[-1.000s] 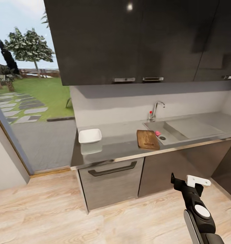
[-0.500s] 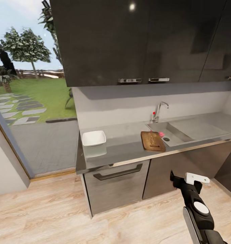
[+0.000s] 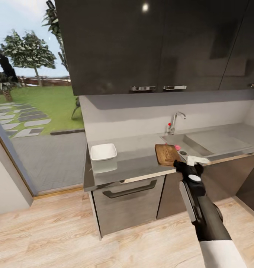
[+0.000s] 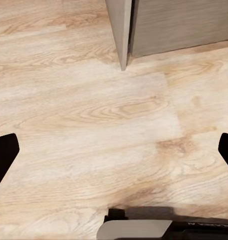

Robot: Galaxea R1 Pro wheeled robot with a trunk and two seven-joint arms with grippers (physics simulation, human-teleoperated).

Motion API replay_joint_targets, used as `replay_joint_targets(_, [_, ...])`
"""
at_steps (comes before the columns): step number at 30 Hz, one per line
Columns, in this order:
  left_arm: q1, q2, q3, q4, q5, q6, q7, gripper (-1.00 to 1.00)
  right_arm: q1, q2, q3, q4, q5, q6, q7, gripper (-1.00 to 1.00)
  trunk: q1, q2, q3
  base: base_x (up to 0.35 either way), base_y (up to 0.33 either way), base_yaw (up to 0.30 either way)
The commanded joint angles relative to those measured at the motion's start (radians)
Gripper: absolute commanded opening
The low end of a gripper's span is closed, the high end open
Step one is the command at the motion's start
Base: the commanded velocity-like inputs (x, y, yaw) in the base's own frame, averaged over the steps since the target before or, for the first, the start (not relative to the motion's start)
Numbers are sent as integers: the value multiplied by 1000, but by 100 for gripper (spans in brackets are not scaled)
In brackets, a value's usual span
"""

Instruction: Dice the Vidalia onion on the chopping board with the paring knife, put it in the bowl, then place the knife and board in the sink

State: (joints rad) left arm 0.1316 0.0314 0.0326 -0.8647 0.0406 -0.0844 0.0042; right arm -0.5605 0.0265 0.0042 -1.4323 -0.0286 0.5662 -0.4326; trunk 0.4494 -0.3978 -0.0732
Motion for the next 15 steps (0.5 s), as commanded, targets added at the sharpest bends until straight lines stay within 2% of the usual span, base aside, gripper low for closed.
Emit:
replay_joint_targets(1, [0, -1, 0, 0, 4, -2, 0, 100, -46, 13, 6, 49, -3, 5, -16, 100, 1, -2, -2, 0, 0, 0])
replay_joint_targets(2, [0, -1, 0, 1, 4, -2, 0, 100, -69, 20, 8, 75, -2, 5, -21, 100, 1, -2, -2, 0, 0, 0])
replay_joint_targets(5, [0, -2, 0, 2, 4, -2, 0, 100, -187, 50, 13, 200, -2, 4, -32, 100, 1, -2, -2, 0, 0, 0])
replay_joint_targets(6, [0, -2, 0, 3, 4, -2, 0, 100, -285, 66, 15, 306, -2, 3, -37, 100, 1, -2, -2, 0, 0, 0])
replay_joint_targets(15, [0, -2, 0, 12, 4, -2, 0, 100, -497, 110, 16, 561, 1, 3, -51, 100, 1, -2, -2, 0, 0, 0])
